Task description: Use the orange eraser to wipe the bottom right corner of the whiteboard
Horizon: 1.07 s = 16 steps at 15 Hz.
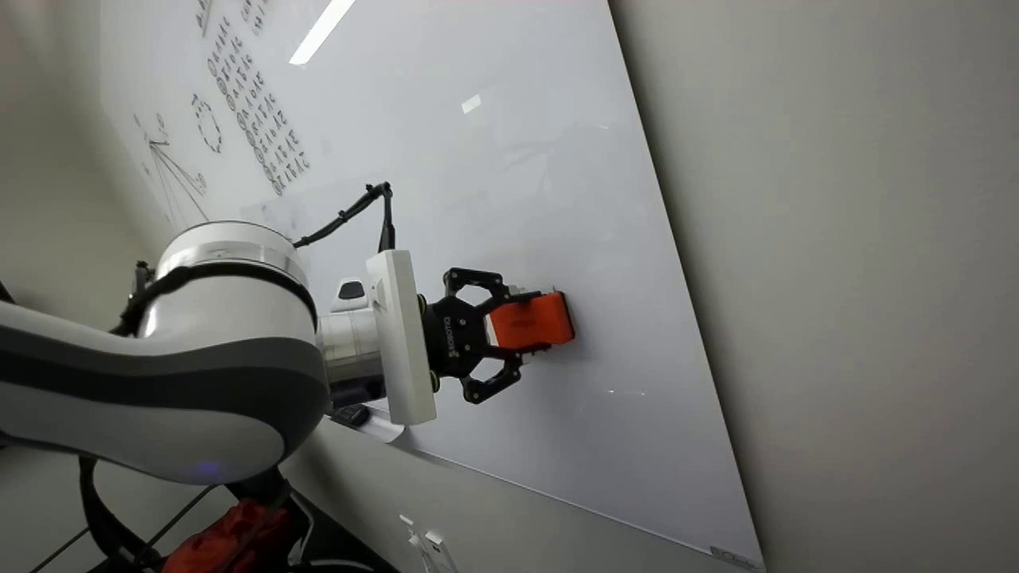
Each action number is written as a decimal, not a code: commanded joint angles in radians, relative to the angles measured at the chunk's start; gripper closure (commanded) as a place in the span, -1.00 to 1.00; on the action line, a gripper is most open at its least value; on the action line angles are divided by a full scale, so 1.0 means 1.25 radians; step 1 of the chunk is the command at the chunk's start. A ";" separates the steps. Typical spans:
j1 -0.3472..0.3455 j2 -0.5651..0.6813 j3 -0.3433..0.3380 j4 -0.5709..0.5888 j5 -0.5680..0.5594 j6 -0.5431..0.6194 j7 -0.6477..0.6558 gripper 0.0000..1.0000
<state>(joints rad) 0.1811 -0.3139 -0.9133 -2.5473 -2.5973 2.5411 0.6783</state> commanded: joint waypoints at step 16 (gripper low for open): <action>-0.175 0.045 0.274 -0.093 -0.001 -0.242 0.265 0.40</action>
<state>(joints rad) 0.0281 -0.2352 -0.6509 -2.6269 -2.5970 2.3104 0.9322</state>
